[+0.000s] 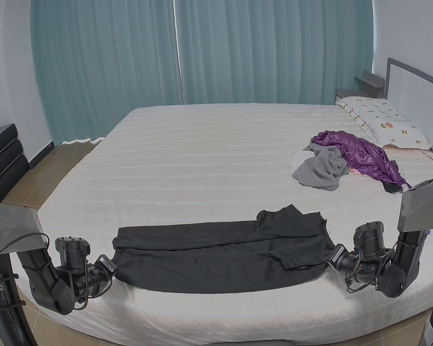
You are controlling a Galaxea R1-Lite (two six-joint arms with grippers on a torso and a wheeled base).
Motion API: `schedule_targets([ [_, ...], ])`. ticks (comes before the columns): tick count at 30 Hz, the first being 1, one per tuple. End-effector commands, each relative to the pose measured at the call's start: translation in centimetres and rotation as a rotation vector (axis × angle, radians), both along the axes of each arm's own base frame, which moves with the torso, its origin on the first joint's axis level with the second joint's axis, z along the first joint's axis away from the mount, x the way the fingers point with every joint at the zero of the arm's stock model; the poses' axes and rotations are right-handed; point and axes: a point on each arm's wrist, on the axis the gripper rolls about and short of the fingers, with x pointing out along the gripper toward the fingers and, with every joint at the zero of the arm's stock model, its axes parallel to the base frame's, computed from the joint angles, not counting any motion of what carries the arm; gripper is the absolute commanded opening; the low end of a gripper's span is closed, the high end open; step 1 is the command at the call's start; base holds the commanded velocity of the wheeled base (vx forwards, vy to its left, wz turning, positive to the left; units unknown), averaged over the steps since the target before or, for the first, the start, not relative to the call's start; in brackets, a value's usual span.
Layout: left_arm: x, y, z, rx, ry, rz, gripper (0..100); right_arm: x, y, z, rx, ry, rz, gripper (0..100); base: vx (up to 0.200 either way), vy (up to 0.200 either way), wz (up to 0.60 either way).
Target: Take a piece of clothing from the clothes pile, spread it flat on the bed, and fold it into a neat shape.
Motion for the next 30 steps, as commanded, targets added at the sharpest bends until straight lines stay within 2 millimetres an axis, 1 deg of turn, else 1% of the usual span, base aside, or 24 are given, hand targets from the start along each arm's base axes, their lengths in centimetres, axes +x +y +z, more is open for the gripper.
schedule_targets([
  [1,-0.1,0.2,1.0,0.000,-0.033,0.007,0,-0.4,-0.2,1.5,0.011,-0.035,-0.003,0,0.000,0.000,0.00],
  [5,-0.2,0.3,1.7,0.000,-0.048,0.011,0,-0.7,-0.5,2.2,0.016,-0.053,-0.006,0,0.000,0.000,0.00],
  [17,-0.4,0.9,2.8,0.007,-0.078,0.025,0,-1.6,-0.8,3.0,0.018,-0.056,0.003,0,0.000,0.000,0.00],
  [22,-1.1,0.9,2.6,0.034,-0.047,0.004,0,-2.3,-0.8,2.8,0.002,-0.031,0.017,0,0.000,0.000,0.00],
  [30,-1.7,0.8,2.4,0.035,-0.024,-0.001,0,-3.1,-1.0,2.3,-0.051,-0.007,0.054,0,0.000,0.000,0.00],
])
